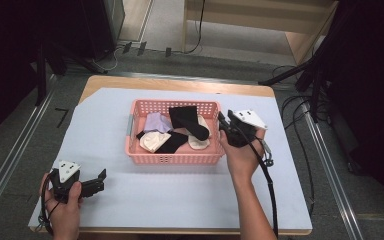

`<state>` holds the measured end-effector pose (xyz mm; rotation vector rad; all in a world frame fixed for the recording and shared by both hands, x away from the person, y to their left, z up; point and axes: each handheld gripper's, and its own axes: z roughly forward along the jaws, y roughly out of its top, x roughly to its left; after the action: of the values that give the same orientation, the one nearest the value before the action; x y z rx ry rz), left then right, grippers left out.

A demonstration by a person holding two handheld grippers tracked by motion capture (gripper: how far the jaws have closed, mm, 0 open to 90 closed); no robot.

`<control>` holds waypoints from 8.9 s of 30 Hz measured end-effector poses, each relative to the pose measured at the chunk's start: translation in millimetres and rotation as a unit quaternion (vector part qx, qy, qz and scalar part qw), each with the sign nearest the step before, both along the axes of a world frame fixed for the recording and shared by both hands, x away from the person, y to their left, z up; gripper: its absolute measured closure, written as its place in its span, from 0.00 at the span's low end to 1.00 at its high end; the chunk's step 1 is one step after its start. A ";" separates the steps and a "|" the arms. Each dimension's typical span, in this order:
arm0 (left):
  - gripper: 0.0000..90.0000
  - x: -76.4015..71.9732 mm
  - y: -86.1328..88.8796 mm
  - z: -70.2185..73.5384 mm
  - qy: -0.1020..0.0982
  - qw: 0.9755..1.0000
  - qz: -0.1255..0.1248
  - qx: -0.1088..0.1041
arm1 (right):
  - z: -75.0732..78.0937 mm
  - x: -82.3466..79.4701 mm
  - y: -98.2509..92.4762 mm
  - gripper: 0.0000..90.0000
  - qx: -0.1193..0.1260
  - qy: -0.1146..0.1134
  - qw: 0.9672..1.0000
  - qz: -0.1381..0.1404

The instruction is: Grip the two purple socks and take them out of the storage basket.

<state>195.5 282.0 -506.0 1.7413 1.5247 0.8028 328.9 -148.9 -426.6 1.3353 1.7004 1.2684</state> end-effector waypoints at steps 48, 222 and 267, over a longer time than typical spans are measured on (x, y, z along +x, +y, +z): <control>0.01 -0.2 -1.1 0.2 0.000 1.000 0.000 0.000 | -26.7 58.9 150.2 0.71 -0.033 0.309 0.947 0.076; 0.01 0.0 -3.8 -0.4 0.000 1.000 0.001 0.016 | -52.5 -15.9 -118.0 0.54 0.044 0.010 0.995 -0.093; 0.01 -0.9 -5.7 -0.2 -0.001 1.000 0.000 0.023 | -79.1 -100.4 -182.3 0.26 0.057 -0.017 0.990 -0.124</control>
<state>194.6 276.3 -506.2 1.7723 1.5151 0.8449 228.5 -331.2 -505.7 1.5304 1.4044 1.2503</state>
